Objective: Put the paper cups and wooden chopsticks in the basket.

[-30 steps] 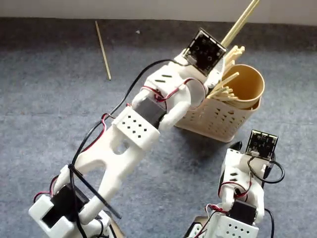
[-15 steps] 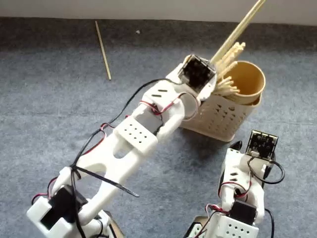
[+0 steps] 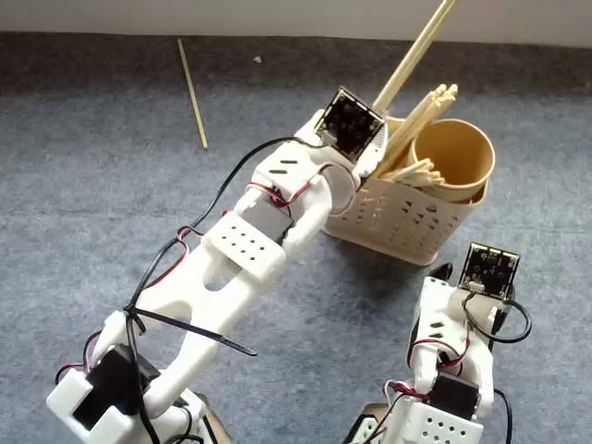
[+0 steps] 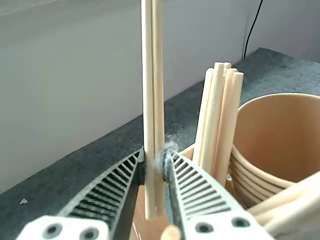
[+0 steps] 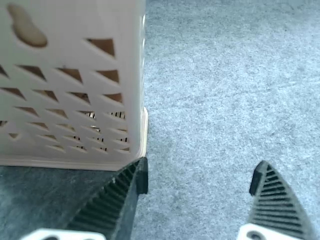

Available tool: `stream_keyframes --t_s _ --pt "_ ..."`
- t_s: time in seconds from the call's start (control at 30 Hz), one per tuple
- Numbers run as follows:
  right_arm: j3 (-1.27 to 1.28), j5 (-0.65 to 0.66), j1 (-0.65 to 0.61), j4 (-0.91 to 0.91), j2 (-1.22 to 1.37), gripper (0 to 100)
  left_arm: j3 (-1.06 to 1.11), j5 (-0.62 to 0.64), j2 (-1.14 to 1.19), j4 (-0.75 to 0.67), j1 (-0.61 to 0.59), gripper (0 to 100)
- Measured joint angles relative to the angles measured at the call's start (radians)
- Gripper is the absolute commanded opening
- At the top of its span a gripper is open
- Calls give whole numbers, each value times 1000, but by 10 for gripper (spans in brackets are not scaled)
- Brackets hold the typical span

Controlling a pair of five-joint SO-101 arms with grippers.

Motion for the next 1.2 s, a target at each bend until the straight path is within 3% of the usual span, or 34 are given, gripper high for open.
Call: stream_keyframes --t_s 0.37,0.53,0.87,1.2 --pt "0 0 0 0 0 321 0 0 0 23 0 75" --pt "0 0 0 0 0 321 0 -2 -3 55 63 72" --pt "0 0 0 0 0 321 75 -2 -232 163 123 70" --pt "0 0 0 0 0 321 256 0 -282 58 89 75"
